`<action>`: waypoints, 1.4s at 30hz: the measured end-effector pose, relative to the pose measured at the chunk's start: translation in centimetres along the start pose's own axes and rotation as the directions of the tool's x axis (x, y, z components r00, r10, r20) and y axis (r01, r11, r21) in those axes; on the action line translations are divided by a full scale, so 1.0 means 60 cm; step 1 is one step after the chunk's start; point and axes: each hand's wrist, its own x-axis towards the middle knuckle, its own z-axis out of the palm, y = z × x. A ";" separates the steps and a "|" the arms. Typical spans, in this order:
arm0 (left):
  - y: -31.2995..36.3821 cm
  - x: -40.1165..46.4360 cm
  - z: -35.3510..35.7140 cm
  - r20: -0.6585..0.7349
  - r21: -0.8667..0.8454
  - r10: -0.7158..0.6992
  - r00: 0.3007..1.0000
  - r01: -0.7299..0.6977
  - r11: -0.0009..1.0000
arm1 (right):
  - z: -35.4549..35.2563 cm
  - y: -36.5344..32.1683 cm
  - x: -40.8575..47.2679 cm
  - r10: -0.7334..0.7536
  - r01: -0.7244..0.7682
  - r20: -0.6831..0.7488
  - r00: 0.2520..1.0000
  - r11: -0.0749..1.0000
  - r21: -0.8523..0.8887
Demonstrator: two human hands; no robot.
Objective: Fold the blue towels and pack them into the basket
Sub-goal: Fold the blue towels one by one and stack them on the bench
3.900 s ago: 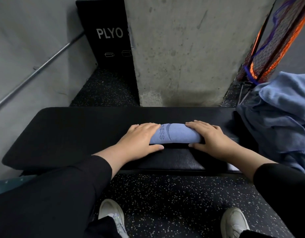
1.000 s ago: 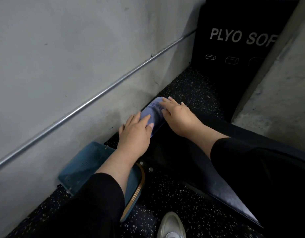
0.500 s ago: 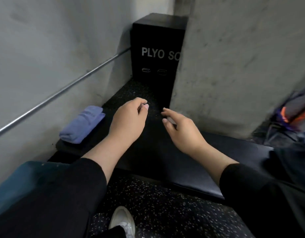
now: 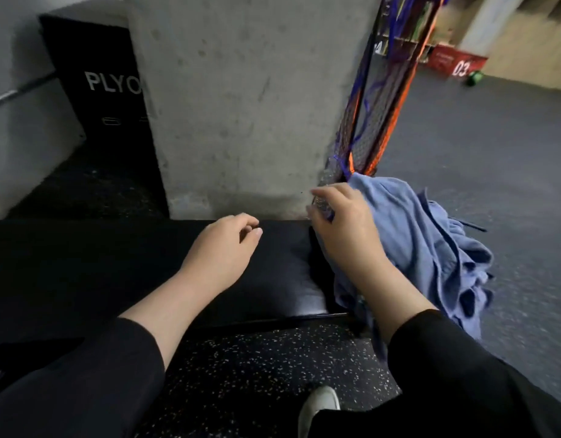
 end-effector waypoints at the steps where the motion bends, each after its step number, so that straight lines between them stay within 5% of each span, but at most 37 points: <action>1: 0.004 0.006 0.011 0.002 -0.015 -0.006 1.000 0.006 1.000 | -0.015 0.018 0.006 0.036 -0.038 -0.055 0.998 0.999 -0.026; 7: 0.017 0.037 0.056 0.039 -0.030 0.020 0.999 -0.018 0.999 | -0.052 0.112 0.023 0.489 -0.437 0.075 0.869 0.831 -0.344; 16: 0.034 0.061 0.080 0.064 -0.079 0.061 0.996 -0.056 0.995 | -0.045 0.145 0.035 0.556 -0.478 0.091 0.826 0.777 -0.409; 22: 0.026 0.061 0.071 0.072 -0.084 0.072 0.995 -0.065 0.994 | -0.060 0.144 0.053 0.599 -0.585 0.160 0.785 0.801 -0.128; 29: 0.017 0.058 0.048 0.068 -0.115 0.062 0.996 -0.053 0.992 | -0.099 0.078 0.100 0.472 -0.371 -0.267 0.840 0.859 0.352; 37: 0.012 0.046 -0.008 -0.017 -0.331 0.053 0.998 -0.056 0.942 | -0.119 -0.069 0.196 0.394 -0.313 0.038 0.918 0.664 0.680; 42: -0.001 0.035 -0.076 -0.176 -0.542 0.004 0.984 -0.100 0.834 | -0.119 -0.191 0.229 0.245 -0.195 0.072 0.967 0.528 0.827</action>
